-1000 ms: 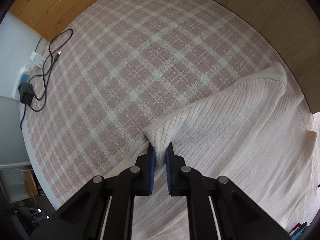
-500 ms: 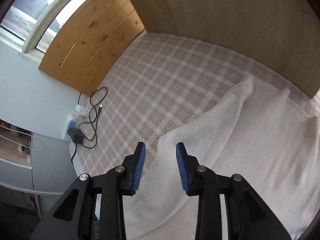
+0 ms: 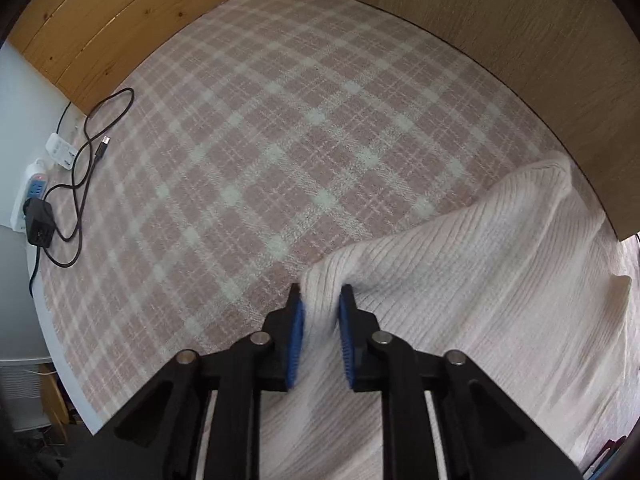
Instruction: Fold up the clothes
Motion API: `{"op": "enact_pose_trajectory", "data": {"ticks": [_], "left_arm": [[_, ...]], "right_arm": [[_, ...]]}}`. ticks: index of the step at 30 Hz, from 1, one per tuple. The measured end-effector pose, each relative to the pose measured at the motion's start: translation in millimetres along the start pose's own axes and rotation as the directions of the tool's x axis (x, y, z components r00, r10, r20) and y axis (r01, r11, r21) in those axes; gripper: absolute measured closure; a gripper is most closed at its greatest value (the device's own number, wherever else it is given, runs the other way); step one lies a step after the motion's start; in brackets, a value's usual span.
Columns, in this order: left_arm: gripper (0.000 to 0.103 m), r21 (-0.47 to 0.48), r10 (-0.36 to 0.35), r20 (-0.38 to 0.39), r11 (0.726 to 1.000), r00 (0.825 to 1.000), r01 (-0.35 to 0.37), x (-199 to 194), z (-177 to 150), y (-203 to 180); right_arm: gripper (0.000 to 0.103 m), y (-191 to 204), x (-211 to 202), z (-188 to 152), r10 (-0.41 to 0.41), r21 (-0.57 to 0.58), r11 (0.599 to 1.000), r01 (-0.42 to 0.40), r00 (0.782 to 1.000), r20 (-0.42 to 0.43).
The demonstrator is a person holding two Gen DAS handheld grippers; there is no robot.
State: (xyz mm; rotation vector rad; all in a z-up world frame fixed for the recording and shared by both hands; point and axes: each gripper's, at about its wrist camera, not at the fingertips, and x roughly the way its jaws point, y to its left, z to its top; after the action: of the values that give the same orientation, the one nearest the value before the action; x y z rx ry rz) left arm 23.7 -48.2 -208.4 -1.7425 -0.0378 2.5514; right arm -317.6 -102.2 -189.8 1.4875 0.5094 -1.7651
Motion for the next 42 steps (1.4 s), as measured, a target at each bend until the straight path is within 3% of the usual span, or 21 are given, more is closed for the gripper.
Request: {"op": "enact_pose_trajectory", "data": {"ticks": [3, 6, 10, 11, 13, 15, 16, 20, 24, 26, 29, 33, 38, 40, 42], "left_arm": [[0.1, 0.051, -0.006, 0.022, 0.999, 1.0, 0.005, -11.7, 16.8, -22.9], [0.1, 0.138, -0.006, 0.035, 0.99, 0.999, 0.001, -26.3, 18.0, -51.8], [0.1, 0.24, -0.099, 0.015, 0.966, 0.995, 0.093, -31.3, 16.4, -94.5], [0.1, 0.265, -0.123, -0.012, 0.957, 0.992, 0.122, -26.4, 14.1, -104.4], [0.097, 0.314, -0.126, -0.055, 0.939, 0.99, 0.137, -19.9, 8.5, -121.0], [0.096, 0.296, -0.127, -0.061, 0.945, 0.99, 0.14, -24.8, 4.2, -114.4], [0.096, 0.279, -0.132, -0.059, 0.95, 0.989, 0.144, -28.9, 2.0, -108.9], [0.096, 0.204, -0.094, -0.005, 0.974, 0.996, 0.093, -45.1, -1.4, -75.0], [0.097, 0.172, -0.055, 0.031, 0.984, 0.998, 0.049, -30.3, 14.2, -59.4], [0.096, 0.175, -0.065, 0.026, 0.983, 0.998, 0.06, -19.2, 25.8, -62.6], [0.096, 0.191, -0.064, 0.014, 0.98, 0.998, 0.061, -7.9, 43.1, -69.6], [0.094, 0.164, -0.088, 0.039, 0.983, 0.995, 0.081, -9.0, 89.4, -60.1], [0.083, 0.134, -0.082, 0.11, 0.989, 0.99, 0.067, 0.7, 201.8, -41.3], [0.082, 0.175, -0.059, 0.146, 0.984, 0.987, 0.033, 17.5, 252.0, -45.1], [0.081, 0.189, -0.068, 0.159, 0.981, 0.985, 0.037, 43.5, 294.3, -46.7]], "right_arm": [[0.092, -35.5, -38.0, -17.3, 0.1, 0.101, 0.989, -0.109, 0.99, 0.098], [0.092, -74.7, -72.4, -53.2, 0.13, 0.189, 0.968, -0.166, 0.974, 0.188], [0.092, -124.7, -91.5, -113.8, 0.157, 0.339, 0.906, -0.254, 0.945, 0.288], [0.092, -130.5, -88.4, -124.5, 0.151, 0.348, 0.904, -0.248, 0.947, 0.284], [0.088, -141.4, -74.4, -138.8, 0.079, 0.375, 0.914, -0.153, 0.975, 0.206], [0.088, -148.5, -65.1, -149.5, 0.034, 0.384, 0.92, -0.08, 0.991, 0.126], [0.088, -150.3, -71.0, -154.5, 0.032, 0.379, 0.922, -0.08, 0.991, 0.132], [0.086, -142.9, -120.1, -162.5, -0.033, 0.321, 0.945, -0.058, 0.962, 0.27], [0.084, -123.2, -128.2, -144.4, 0.009, 0.252, 0.963, -0.093, 0.949, 0.315], [0.084, -127.6, -119.1, -131.7, 0.037, 0.275, 0.952, -0.131, 0.945, 0.324], [0.084, -163.5, -106.1, -116.9, 0.028, 0.396, 0.903, -0.163, 0.945, 0.325], [0.084, -197.3, -105.6, -114.1, -0.067, 0.43, 0.9, -0.068, 0.954, 0.292], [0.083, -243.4, -114.6, -134.9, -0.185, 0.498, 0.867, 0.03, 0.947, 0.264], [0.068, -266.1, -118.8, -145.9, -0.213, 0.534, 0.844, 0.044, 0.942, 0.26], [0.066, -284.0, -120.2, -149.8, -0.241, 0.547, 0.835, 0.061, 0.935, 0.262]]}}
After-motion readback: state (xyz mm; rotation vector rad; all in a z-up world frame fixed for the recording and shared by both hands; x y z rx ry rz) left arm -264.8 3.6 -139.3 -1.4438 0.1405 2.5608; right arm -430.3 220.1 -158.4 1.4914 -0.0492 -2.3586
